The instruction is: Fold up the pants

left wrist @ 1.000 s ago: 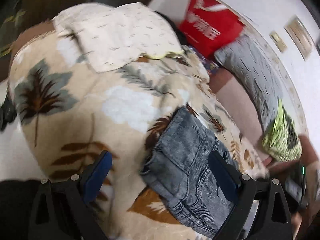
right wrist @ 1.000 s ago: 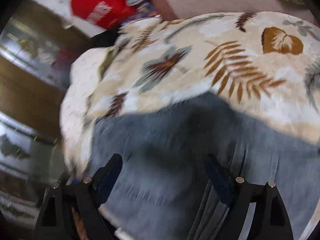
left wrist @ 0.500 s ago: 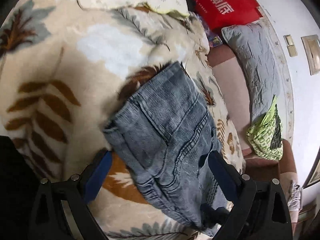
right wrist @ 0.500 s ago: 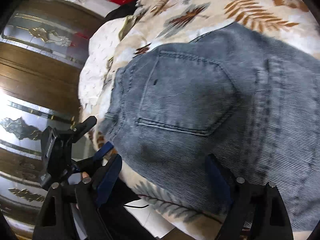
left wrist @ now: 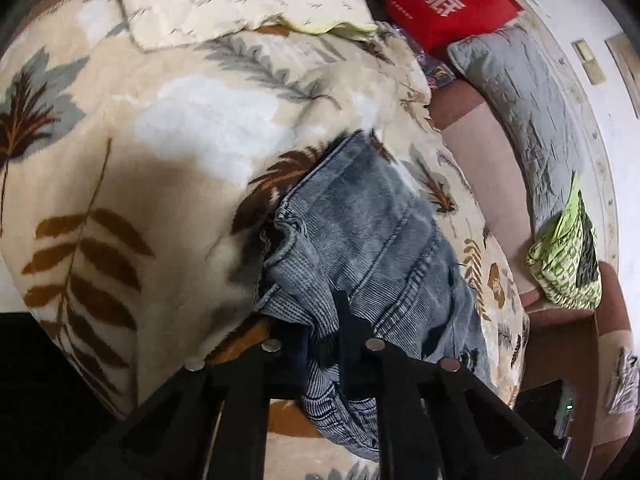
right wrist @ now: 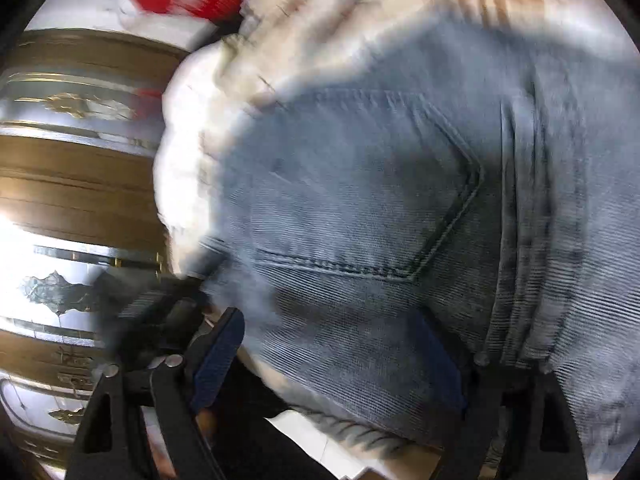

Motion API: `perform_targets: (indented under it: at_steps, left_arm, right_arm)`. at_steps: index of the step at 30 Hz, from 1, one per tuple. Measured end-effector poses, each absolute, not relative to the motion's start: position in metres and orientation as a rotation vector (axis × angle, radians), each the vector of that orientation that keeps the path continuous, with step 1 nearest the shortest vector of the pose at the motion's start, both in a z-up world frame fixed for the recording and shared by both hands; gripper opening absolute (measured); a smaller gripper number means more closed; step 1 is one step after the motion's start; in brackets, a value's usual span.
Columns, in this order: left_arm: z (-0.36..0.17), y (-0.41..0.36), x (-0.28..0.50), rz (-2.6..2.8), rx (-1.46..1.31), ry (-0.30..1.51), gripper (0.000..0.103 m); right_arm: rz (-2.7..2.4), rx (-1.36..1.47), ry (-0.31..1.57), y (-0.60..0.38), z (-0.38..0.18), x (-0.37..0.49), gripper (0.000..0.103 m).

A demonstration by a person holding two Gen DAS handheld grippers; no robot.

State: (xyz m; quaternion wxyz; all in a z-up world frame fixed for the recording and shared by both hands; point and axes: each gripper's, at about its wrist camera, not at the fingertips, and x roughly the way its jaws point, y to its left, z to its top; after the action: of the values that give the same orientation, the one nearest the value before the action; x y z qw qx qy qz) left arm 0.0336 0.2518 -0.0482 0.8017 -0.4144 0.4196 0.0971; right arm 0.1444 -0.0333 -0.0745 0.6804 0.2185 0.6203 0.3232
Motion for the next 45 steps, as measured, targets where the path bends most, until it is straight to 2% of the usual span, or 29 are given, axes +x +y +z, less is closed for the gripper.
perform_targets:
  at_steps: [4, 7, 12, 16, 19, 21, 22, 24, 25, 26, 28, 30, 33, 36, 41, 44, 45]
  left_arm:
    - [-0.02, 0.238, 0.035, 0.198, -0.782, 0.847, 0.009]
    - [0.016, 0.211, 0.04, 0.166, -0.643, 0.776, 0.008]
    - [0.083, 0.123, 0.045, 0.029, -0.365, 0.66, 0.008]
    - [0.106, 0.031, 0.038, -0.136, -0.187, 0.63, 0.008]
    - [0.096, -0.031, 0.037, -0.238, -0.09, 0.662, 0.008]
    - [0.067, -0.077, 0.045, -0.3, 0.001, 0.756, 0.013]
    - [0.045, -0.096, 0.05, -0.337, 0.049, 0.832, 0.016]
    - [-0.006, -0.125, 0.059, -0.424, 0.102, 1.042, 0.03]
    - [-0.03, -0.134, 0.058, -0.459, 0.127, 1.152, 0.031]
    - [-0.029, -0.134, 0.054, -0.456, 0.133, 1.12, 0.031]
    - [-0.012, -0.129, 0.046, -0.496, 0.14, 1.057, 0.044]
    - [0.018, -0.11, 0.043, -0.514, 0.095, 0.99, 0.061]
    - [0.059, -0.055, 0.029, -0.47, -0.036, 0.83, 0.081]
    - [0.073, 0.001, 0.032, -0.325, -0.086, 0.746, 0.083]
    - [0.046, 0.066, 0.061, -0.125, -0.161, 0.815, 0.083]
    - [0.027, 0.071, 0.068, -0.132, -0.179, 0.857, 0.083]
    - [0.02, 0.066, 0.069, -0.141, -0.163, 0.873, 0.083]
  right_arm:
    - [0.764, 0.56, 1.335, -0.055, -0.047, 0.137, 0.087]
    - [0.682, 0.605, 1.235, -0.113, -0.03, 0.127, 0.087]
    - [0.502, 0.71, 1.076, -0.229, -0.018, 0.101, 0.087]
    - [0.381, 0.875, 0.923, -0.319, -0.019, 0.075, 0.087]
    - [0.306, 0.975, 0.833, -0.374, -0.024, 0.06, 0.087]
    - [0.274, 1.028, 0.82, -0.4, -0.027, 0.052, 0.087]
    - [0.259, 1.049, 0.818, -0.408, -0.031, 0.048, 0.087]
    - [0.243, 1.081, 0.82, -0.416, -0.039, 0.044, 0.087]
    - [0.244, 1.092, 0.825, -0.42, -0.042, 0.043, 0.087]
    - [0.238, 1.092, 0.826, -0.423, -0.043, 0.042, 0.087]
    - [0.228, 1.067, 0.834, -0.424, -0.043, 0.041, 0.087]
    - [0.222, 1.041, 0.839, -0.422, -0.042, 0.042, 0.087]
    - [0.248, 1.019, 0.829, -0.417, -0.037, 0.043, 0.087]
    - [0.373, 0.996, 0.81, -0.39, -0.018, 0.042, 0.087]
    - [0.621, 0.982, 0.878, -0.315, -0.001, 0.053, 0.087]
    - [0.509, 0.895, 0.99, -0.292, -0.031, 0.064, 0.087]
    - [0.385, 0.869, 1.12, -0.29, -0.061, 0.069, 0.086]
